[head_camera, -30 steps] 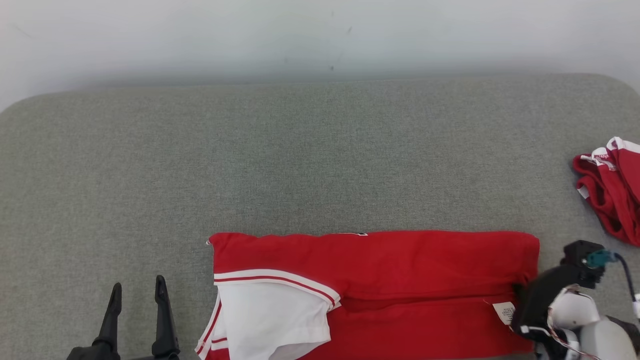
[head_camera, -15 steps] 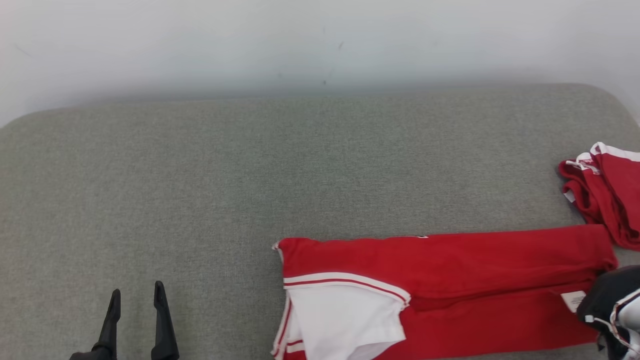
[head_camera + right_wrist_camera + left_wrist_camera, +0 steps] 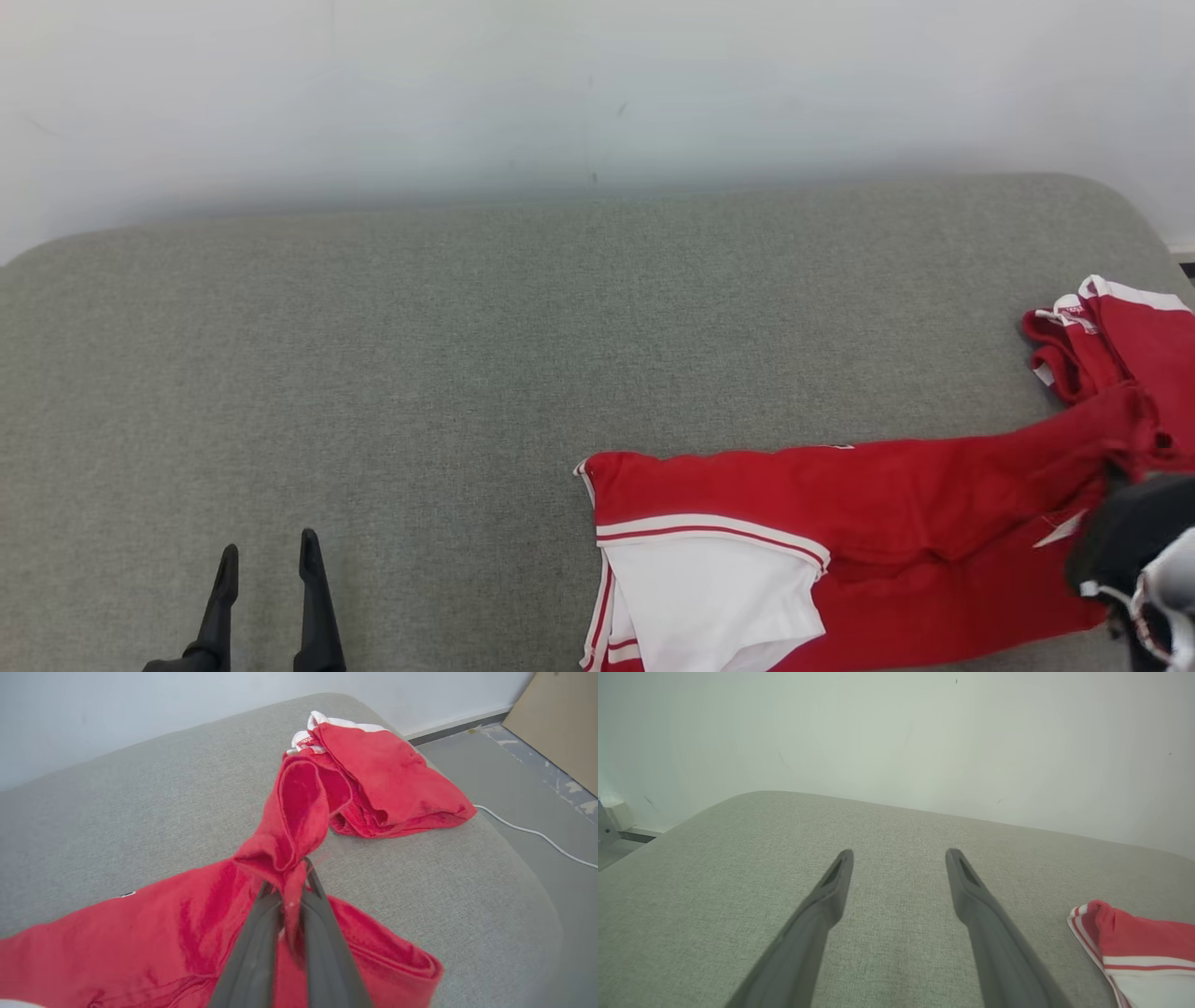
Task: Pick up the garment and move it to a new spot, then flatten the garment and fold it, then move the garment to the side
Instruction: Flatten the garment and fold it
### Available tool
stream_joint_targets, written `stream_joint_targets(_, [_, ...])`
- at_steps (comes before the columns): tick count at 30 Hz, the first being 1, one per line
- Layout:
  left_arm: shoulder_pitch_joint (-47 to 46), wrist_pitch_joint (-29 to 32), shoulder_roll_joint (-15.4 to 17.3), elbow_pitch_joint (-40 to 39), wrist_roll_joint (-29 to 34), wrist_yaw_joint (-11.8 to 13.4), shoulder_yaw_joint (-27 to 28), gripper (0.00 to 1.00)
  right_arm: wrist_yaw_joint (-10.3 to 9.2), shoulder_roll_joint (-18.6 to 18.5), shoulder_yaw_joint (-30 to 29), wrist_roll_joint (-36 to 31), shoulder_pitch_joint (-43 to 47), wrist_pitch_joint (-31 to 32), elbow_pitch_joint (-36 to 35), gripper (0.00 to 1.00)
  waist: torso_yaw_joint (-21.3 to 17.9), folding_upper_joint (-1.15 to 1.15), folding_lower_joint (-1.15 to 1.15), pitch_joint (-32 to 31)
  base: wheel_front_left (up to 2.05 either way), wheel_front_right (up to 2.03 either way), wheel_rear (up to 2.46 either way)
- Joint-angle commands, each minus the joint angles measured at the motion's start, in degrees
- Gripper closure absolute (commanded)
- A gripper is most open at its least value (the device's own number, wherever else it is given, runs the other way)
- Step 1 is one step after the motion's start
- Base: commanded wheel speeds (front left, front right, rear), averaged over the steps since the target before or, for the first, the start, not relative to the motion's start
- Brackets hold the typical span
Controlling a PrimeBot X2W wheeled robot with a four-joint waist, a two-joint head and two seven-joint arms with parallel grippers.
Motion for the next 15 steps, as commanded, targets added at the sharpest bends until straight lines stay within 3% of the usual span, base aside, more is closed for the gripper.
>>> stream_joint_targets(1, [0.6,-0.2,-0.1,0.2,-0.4,-0.2,-0.1,0.0,-0.14,0.1,3.7,2.5,2.8,1.0,-2.6,1.0,0.4,0.0,0.0,-0.4,0.0,0.0,0.0])
stream_joint_targets(9, [1.6,-0.2,-0.1,0.7,-0.7,-0.1,-0.4,0.0,-0.14,0.2,18.7,10.0,8.2,2.1,-7.7,1.0,1.1,0.0,0.0,-1.5,0.0,0.0,0.0])
stream_joint_targets(15, [2.0,-0.2,-0.1,1.4,-0.7,-0.4,-0.8,0.0,-0.14,0.2,30.6,13.6,9.2,1.4,-6.6,1.0,2.1,0.0,0.0,-2.3,0.0,0.0,0.0])
